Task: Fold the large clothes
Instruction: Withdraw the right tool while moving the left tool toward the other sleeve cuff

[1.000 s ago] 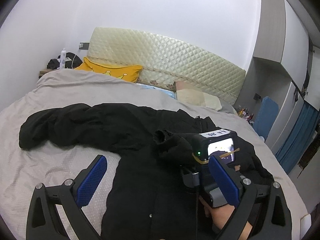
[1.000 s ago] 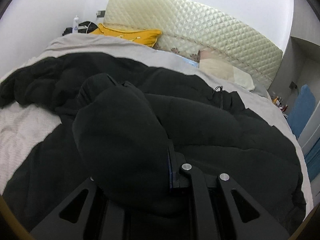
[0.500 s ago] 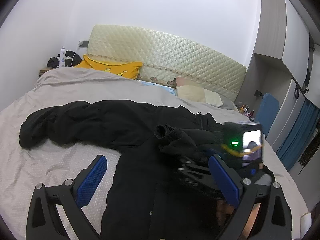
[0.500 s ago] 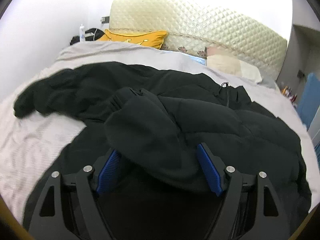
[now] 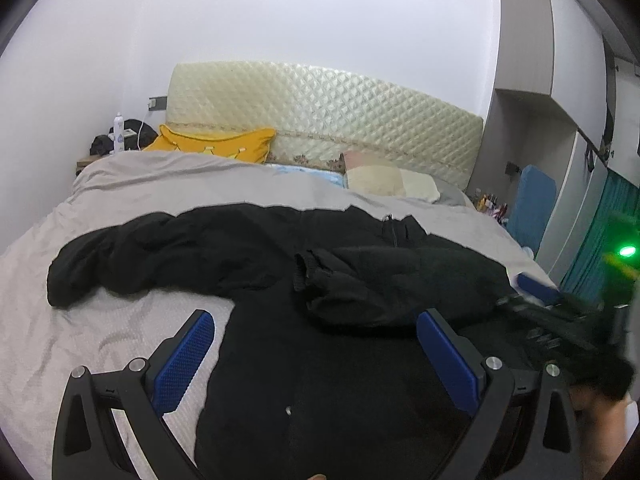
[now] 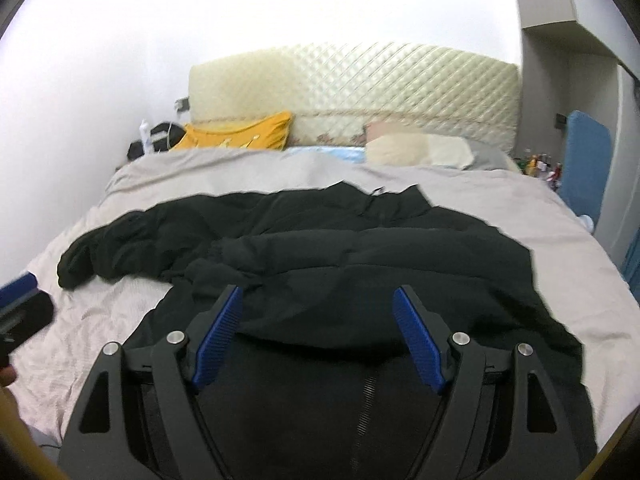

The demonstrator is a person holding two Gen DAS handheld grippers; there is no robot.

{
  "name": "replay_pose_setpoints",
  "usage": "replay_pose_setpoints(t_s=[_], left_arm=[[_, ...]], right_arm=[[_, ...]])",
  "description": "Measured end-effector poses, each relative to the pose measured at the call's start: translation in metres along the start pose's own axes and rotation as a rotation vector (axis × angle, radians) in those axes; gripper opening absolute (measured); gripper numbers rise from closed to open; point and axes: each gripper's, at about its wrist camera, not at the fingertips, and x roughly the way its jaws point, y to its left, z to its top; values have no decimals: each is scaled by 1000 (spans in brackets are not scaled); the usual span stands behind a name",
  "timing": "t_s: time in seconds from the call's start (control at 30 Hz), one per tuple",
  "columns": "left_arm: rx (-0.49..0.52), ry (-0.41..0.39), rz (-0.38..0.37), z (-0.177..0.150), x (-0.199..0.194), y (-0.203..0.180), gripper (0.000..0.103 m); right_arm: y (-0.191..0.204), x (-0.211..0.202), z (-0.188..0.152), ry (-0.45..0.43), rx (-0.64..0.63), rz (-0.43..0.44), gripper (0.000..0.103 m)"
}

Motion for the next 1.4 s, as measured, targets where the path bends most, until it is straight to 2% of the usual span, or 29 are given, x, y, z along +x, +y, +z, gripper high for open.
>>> replay_pose_setpoints(t_s=[0.33,0.47,0.67,0.8,0.97,1.2,1.3,1.4], left_arm=[[12,3,-6,-11,-11,-8,103],[18,9,22,-14,-13,-7,103],[20,10,3,-18,-17,-10,103],[24,14,-9,-21,-19,-12,102],[39,1,-14,-22,-22,-17,102],[32,36,-51,-18,-22,-17,102],[-3,86,-70,-15,-20,-11,102],[-34,82,-77,-3,-27,-1,102]], right_arm=[[-37,-75,-15,-102,76,2,78],[-44,-96,-22,-100,103,19,78],[-48,-131,-33,-142,92,11,78],[-53,-151,-49,-136,78,-3,78],[-57,-169,-72,-106,95,4,78],[-55,-179,-80,-132,66,-12,78],[-60,-176,-79,-129,90,-5,78],[-61,-177,-80,-129,99,-7,78]])
